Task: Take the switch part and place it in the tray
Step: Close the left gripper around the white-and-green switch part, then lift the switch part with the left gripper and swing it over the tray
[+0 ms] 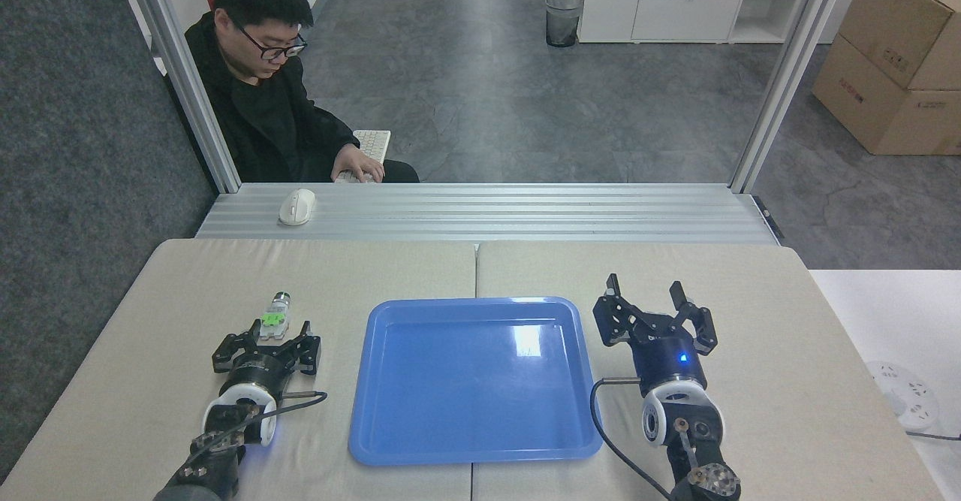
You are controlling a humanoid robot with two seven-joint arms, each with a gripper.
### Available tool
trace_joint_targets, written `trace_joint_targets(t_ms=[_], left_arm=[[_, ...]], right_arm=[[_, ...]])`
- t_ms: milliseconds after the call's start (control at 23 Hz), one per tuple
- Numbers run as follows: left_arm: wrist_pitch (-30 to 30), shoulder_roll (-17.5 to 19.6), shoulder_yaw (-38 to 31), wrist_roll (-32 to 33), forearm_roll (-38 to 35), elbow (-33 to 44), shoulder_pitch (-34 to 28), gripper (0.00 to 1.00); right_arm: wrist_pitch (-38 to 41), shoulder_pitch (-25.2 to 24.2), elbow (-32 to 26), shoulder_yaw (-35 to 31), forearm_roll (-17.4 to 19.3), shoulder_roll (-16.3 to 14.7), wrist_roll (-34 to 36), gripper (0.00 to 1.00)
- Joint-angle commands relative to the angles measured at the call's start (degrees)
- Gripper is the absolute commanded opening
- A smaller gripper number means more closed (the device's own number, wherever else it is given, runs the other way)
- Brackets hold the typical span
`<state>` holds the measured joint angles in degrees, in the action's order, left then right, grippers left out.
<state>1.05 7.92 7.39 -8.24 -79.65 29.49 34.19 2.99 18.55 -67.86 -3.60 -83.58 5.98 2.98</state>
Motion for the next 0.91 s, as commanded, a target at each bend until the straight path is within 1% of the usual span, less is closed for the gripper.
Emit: trace_joint_targets(t_ms=[0, 87, 130, 174, 261, 304, 391, 565, 739, 783, 870], left_arm=[[0.01, -0.18, 3.15, -1.51, -0.07, -0.40, -0.35, 0.80], [0.01, -0.18, 3.41, -1.61, -0.16, -0.49, -0.53, 0.77], [0.01, -0.18, 3.59, -1.69, -0.16, -0.49, -0.70, 0.67], [0.01, -0.09, 3.94, -1.61, -0.24, -0.49, -0.79, 0.61], [0.01, -0.09, 5.43, -1.61, -0.51, -0.57, -0.79, 0.57], [0.01, -0.09, 6.22, -1.61, -0.60, -0.57, -0.79, 0.49], [0.18, 0.17, 7.28, -1.69, -0.68, -0.57, -0.79, 0.39], [0.18, 0.52, 7.28, -1.69, -0.77, -0.57, -0.79, 0.18], [0.36, 0.61, 7.37, -1.69, -0.77, -0.57, -0.88, 0.14], [0.36, 0.61, 7.28, -1.69, -0.77, -0.57, -0.97, 0.08], [0.36, 0.78, 7.28, -1.87, -0.77, -0.49, -0.97, 0.05]], right_arm=[[0.00, 0.00, 0.01, 0.00, 0.00, 0.00, 0.01, 1.00], [0.00, 0.00, 0.00, 0.00, 0.00, 0.00, 0.01, 1.00], [0.00, 0.00, 0.01, 0.00, 0.00, 0.00, 0.01, 1.00], [0.00, 0.00, 0.01, 0.00, 0.00, 0.00, 0.01, 1.00], [0.00, 0.00, 0.01, 0.00, 0.00, 0.00, 0.01, 1.00], [0.00, 0.00, -0.08, 0.00, 0.00, 0.00, 0.01, 1.00], [0.00, 0.00, 0.01, 0.00, 0.00, 0.00, 0.01, 1.00], [0.00, 0.00, 0.00, 0.00, 0.00, 0.00, 0.01, 1.00], [0.00, 0.00, 0.01, 0.00, 0.00, 0.00, 0.01, 1.00], [0.00, 0.00, 0.01, 0.00, 0.00, 0.00, 0.01, 1.00], [0.00, 0.00, 0.01, 0.00, 0.00, 0.00, 0.01, 1.00]])
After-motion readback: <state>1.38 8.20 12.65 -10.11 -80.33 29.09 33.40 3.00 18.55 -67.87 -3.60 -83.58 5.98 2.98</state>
